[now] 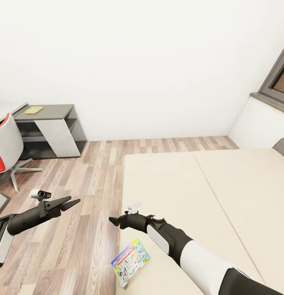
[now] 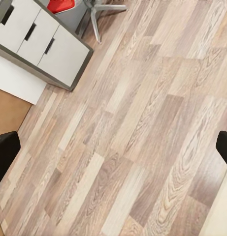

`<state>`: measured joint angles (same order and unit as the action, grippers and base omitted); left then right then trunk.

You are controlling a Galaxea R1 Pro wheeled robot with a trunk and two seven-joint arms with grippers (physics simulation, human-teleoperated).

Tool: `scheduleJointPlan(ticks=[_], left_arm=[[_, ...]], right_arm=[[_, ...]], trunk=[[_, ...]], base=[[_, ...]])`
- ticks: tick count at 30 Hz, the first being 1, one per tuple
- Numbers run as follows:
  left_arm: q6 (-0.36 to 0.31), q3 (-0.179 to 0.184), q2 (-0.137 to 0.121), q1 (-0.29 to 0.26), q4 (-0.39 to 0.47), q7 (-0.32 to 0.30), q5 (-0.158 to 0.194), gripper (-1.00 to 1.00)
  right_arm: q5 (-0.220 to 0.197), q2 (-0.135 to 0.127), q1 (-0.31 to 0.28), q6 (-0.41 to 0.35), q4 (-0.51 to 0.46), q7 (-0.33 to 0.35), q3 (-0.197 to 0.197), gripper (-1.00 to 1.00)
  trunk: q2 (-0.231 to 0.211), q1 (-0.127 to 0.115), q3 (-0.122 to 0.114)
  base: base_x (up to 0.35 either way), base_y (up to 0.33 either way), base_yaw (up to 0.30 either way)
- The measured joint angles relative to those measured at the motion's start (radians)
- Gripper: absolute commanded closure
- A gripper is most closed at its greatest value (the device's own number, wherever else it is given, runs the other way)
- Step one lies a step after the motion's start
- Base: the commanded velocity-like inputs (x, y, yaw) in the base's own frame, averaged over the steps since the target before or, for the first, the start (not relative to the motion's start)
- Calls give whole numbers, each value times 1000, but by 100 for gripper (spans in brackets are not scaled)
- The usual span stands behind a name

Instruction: Put all the toys in the child's room - the three board games (two on the bed and one on the table), the two jigsaw puzzles on the table, and the tennis ball on the table - inside the toy box on the table in the child's room.

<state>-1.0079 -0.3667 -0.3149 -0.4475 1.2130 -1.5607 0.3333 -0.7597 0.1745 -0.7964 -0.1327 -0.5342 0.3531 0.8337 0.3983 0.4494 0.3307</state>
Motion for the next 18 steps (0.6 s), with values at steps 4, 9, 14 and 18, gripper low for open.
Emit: scheduleJointPlan(ticks=[4,9,14,18], left_arm=[[0,0,0,0,0,0,0,-100],[0,0,-1,0,0,0,0,-100],[0,0,-1,0,0,0,0,-100],[0,0,0,0,0,0,0,-100]], right_arm=[[0,0,0,1,0,0,0,-100],[0,0,0,0,0,0,0,-100],[0,0,0,0,0,0,0,-100],[0,0,0,1,0,0,0,-100]], trunk=[[0,0,-7],[0,0,-15],[0,0,-23],[0,0,-29]], base=[[0,0,0],[0,0,0],[0,0,0],[0,0,0]])
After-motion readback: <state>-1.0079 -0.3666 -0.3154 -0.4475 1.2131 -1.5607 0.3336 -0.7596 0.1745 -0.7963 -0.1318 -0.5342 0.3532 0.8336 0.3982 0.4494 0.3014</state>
